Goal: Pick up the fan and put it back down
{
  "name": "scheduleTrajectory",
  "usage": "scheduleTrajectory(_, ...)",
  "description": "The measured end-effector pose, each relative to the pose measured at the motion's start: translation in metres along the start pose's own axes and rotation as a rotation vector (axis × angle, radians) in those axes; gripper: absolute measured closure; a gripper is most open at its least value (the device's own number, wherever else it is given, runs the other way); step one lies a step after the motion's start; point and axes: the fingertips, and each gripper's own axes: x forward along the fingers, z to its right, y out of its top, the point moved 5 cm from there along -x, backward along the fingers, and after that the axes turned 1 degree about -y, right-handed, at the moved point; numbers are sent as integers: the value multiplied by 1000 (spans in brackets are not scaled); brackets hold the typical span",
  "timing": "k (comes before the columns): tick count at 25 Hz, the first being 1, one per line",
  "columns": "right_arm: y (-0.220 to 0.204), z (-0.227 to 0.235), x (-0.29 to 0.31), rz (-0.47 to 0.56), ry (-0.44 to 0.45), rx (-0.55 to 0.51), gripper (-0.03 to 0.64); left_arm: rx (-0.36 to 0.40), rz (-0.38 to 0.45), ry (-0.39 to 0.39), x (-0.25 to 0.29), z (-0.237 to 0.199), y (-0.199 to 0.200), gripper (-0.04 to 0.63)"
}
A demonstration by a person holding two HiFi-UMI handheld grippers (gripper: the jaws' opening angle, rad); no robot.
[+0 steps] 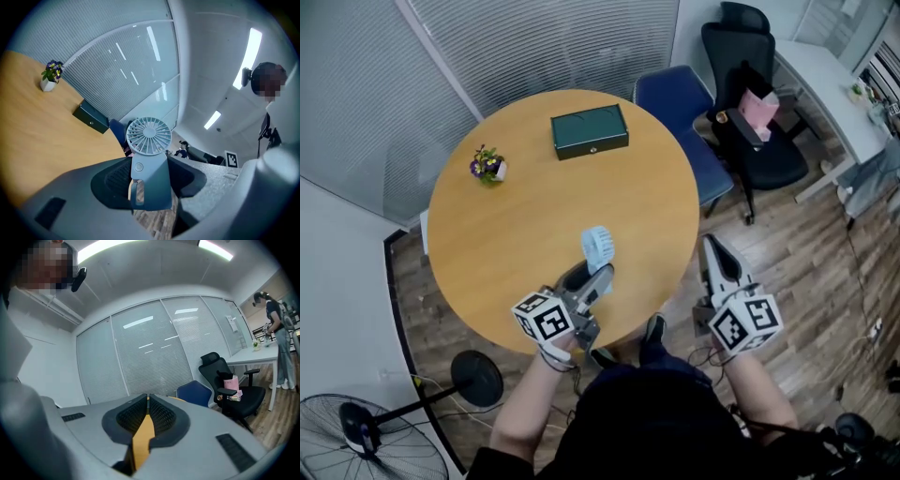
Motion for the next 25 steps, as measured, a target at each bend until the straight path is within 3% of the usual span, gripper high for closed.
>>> scheduleTrajectory(4,1,30,0,-6,-6,14,597,77,-113,104,33,-24,-29,380)
scheduleTrajectory(15,7,111,-8,-27,-41,26,598,389,-521,427,99,-92,-118,380)
scheduleTrajectory(21,4,130,-5,-46,-23,22,600,499,-639,494,119,-107,-150,380)
scheduleTrajectory(25,4,131,1,-54,-1,14,600,517,-668,533,122,-116,-159,380)
